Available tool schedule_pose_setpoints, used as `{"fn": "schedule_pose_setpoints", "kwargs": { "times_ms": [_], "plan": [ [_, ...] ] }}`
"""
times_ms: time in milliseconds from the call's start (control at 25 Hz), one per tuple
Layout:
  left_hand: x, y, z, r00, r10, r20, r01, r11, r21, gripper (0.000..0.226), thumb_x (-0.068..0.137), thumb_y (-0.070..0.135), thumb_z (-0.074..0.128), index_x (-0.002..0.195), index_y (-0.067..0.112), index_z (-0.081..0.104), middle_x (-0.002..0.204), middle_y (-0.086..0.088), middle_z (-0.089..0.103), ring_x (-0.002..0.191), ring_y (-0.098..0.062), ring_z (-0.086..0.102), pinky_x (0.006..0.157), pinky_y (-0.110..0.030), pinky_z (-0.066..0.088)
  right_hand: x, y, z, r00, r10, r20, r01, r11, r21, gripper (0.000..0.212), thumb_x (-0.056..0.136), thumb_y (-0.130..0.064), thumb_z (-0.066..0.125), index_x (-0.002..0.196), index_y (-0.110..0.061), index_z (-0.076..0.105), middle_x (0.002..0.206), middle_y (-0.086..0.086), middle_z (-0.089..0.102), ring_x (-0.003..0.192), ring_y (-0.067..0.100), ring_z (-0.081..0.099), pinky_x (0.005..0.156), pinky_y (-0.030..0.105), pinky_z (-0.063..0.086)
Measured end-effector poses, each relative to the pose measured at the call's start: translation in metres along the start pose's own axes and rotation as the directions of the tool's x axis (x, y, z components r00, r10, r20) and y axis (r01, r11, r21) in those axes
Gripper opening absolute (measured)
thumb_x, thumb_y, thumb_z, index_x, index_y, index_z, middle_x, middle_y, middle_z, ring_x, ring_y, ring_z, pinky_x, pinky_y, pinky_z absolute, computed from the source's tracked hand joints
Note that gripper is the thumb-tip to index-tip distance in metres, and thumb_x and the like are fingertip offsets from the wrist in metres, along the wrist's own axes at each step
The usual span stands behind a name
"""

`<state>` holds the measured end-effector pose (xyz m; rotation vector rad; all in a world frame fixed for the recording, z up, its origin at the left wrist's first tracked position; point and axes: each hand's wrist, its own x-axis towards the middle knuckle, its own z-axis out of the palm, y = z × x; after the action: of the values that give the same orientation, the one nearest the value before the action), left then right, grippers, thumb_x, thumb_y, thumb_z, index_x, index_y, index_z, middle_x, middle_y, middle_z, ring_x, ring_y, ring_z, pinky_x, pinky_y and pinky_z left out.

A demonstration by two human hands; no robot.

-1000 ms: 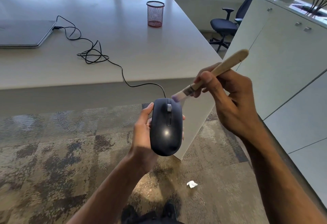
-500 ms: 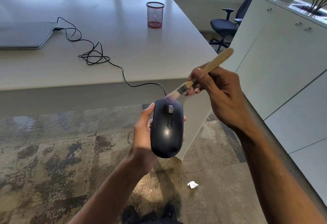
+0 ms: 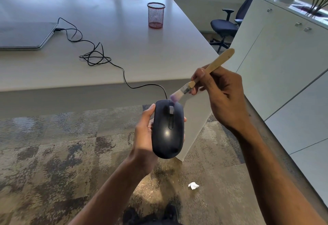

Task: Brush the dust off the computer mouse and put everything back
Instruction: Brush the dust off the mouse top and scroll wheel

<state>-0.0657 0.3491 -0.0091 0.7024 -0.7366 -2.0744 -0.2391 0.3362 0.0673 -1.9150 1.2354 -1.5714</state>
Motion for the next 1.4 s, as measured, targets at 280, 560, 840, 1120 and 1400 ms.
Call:
{"fn": "schedule_pose_setpoints", "kwargs": {
  "times_ms": [280,560,840,1120,1400],
  "plan": [
    [-0.004,0.003,-0.004,0.999,0.016,-0.031,-0.014,0.998,0.056,0.064,0.089,0.059,0.046,0.117,0.008,0.07,0.102,-0.015,0.073,0.08,-0.023,0.067,0.074,-0.038,0.05,-0.006,0.002,0.018,0.996,0.081,-0.036,-0.081,0.997,-0.005,0.023,0.103,-0.01,0.05,0.091,-0.006,0.068,0.073,0.0,0.07,0.069,0.006,0.068,0.069,0.015,0.049],
    [-0.011,0.011,-0.013,0.997,0.043,-0.063,-0.036,0.994,0.106,0.057,0.092,0.056,0.043,0.108,0.013,0.077,0.101,-0.016,0.074,0.085,-0.024,0.068,0.082,-0.041,0.049,-0.009,-0.01,0.04,0.997,0.034,-0.069,-0.042,0.993,-0.109,0.024,0.102,-0.016,0.052,0.09,-0.006,0.07,0.075,-0.005,0.07,0.072,0.005,0.069,0.07,0.014,0.05],
    [-0.011,0.022,-0.026,0.997,0.06,-0.051,-0.054,0.991,0.119,0.059,0.086,0.057,0.05,0.111,0.01,0.075,0.098,-0.015,0.075,0.08,-0.024,0.07,0.082,-0.042,0.048,-0.008,-0.018,0.059,0.988,-0.085,-0.127,0.029,0.922,-0.386,0.021,0.101,-0.017,0.056,0.092,-0.005,0.071,0.077,-0.009,0.069,0.067,0.008,0.069,0.066,0.024,0.056],
    [-0.009,0.03,-0.035,0.998,0.048,-0.049,-0.039,0.984,0.171,0.054,0.092,0.059,0.043,0.099,0.019,0.079,0.095,-0.009,0.076,0.083,-0.024,0.069,0.087,-0.043,0.047,-0.02,-0.027,0.072,0.983,-0.123,-0.135,0.07,0.937,-0.343,0.02,0.098,-0.015,0.057,0.093,-0.003,0.072,0.082,-0.012,0.066,0.078,0.004,0.067,0.07,0.015,0.053],
    [-0.011,0.041,-0.046,0.989,0.037,-0.146,-0.014,0.987,0.157,0.059,0.079,0.062,0.054,0.105,0.014,0.078,0.099,-0.01,0.077,0.094,-0.023,0.071,0.082,-0.039,0.053,-0.042,-0.045,0.088,0.991,-0.124,0.042,0.13,0.973,-0.192,0.025,0.096,-0.015,0.054,0.087,0.0,0.071,0.075,0.001,0.071,0.066,0.011,0.068,0.059,0.029,0.053]
  ]
}}
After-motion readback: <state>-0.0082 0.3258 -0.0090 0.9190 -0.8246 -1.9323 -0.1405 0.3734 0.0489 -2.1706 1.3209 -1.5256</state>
